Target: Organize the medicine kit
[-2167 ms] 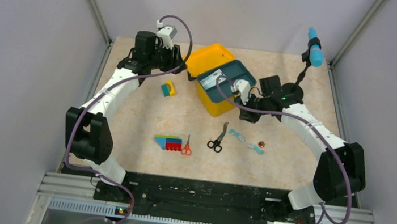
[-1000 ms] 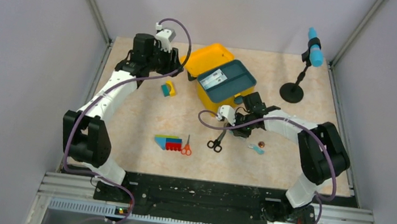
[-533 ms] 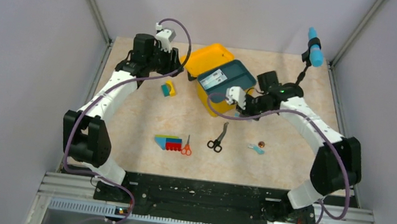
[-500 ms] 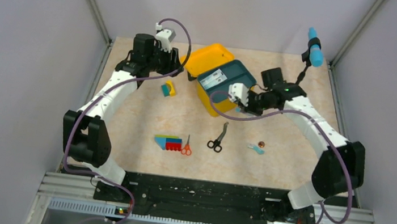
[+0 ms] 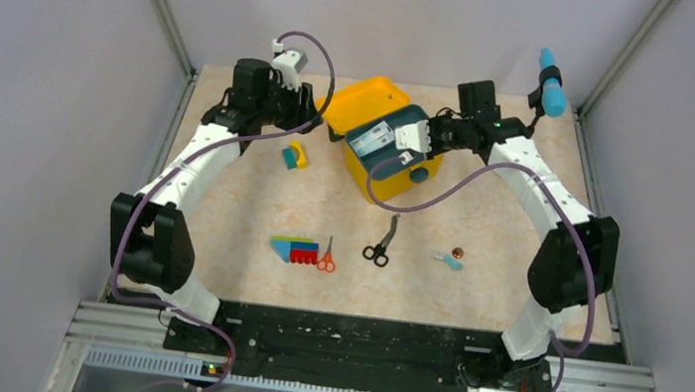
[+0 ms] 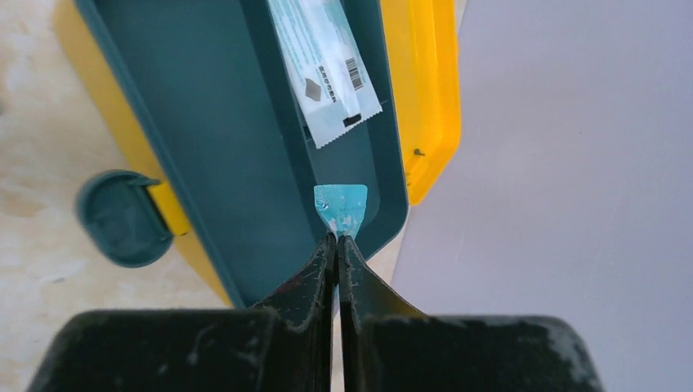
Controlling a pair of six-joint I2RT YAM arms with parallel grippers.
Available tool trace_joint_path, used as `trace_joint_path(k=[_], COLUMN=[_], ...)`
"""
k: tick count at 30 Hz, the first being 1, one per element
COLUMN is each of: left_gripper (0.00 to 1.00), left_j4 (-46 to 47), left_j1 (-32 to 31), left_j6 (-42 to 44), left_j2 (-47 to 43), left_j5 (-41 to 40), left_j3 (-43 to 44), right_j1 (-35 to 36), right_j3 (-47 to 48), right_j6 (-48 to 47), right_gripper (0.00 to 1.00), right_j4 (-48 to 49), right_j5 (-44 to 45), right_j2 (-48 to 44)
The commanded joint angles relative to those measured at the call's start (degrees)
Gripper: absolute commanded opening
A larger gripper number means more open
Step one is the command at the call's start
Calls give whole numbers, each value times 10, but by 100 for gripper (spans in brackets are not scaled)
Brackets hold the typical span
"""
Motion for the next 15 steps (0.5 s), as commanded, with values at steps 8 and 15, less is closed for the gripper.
trace_joint_path(k=[8, 15], left_gripper=[53, 53], left_j4=[21, 22], left_j1=[2, 2], left_j6=[20, 20], left_j2=[-37, -36], left_j5=[0, 1], left_j3=[-14, -16], right_j1=[-3, -7], right_j3=[88, 114], right_j6=[-175, -192], right_gripper=[0, 19], right_j4=[104, 106], right_j5=[-1, 8], right_j2=[126, 163])
